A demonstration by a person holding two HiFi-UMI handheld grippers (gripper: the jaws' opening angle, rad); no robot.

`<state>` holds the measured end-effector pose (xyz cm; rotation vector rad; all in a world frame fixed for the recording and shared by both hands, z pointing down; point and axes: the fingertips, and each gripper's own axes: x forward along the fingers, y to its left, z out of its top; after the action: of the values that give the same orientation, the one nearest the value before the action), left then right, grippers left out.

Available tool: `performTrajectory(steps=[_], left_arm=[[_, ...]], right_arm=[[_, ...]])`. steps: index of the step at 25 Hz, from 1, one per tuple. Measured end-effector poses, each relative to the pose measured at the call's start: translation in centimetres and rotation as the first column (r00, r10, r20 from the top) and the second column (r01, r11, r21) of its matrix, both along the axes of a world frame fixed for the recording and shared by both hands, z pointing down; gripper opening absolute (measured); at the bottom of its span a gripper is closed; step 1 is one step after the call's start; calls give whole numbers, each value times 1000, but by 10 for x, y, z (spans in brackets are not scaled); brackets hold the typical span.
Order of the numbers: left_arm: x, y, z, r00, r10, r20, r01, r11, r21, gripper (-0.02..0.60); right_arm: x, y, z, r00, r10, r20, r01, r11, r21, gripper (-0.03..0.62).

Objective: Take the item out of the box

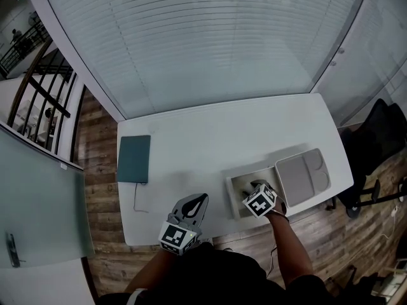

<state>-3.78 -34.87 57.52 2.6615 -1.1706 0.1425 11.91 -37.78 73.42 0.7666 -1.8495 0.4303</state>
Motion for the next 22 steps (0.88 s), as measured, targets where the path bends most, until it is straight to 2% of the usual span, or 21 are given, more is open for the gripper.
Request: performTrajectory(steps=[7, 12, 17, 20, 22], left_arm=[[1, 1, 0, 1000, 30, -4, -30, 1000, 5, 11], [2, 1, -3, 998, 61, -10, -61, 998, 12, 11], [6, 3, -6, 994, 105, 13, -105, 994, 39, 11], [11, 1, -12, 992, 123, 25, -124, 990, 64, 11], [12, -2, -17, 993, 118, 20, -119, 990, 74, 11]], right_arm=[[-2, -12, -32, 993, 90, 74, -99, 987, 127, 178], [-2, -17, -64, 974, 155, 163, -192, 952, 239, 178], [-6, -21, -109, 931, 169, 322, -291, 878, 381, 178], [-11, -18, -136, 902, 135, 410, -337, 814, 473, 177], [-13, -15, -156, 882, 101, 459, -367, 759, 538, 178]])
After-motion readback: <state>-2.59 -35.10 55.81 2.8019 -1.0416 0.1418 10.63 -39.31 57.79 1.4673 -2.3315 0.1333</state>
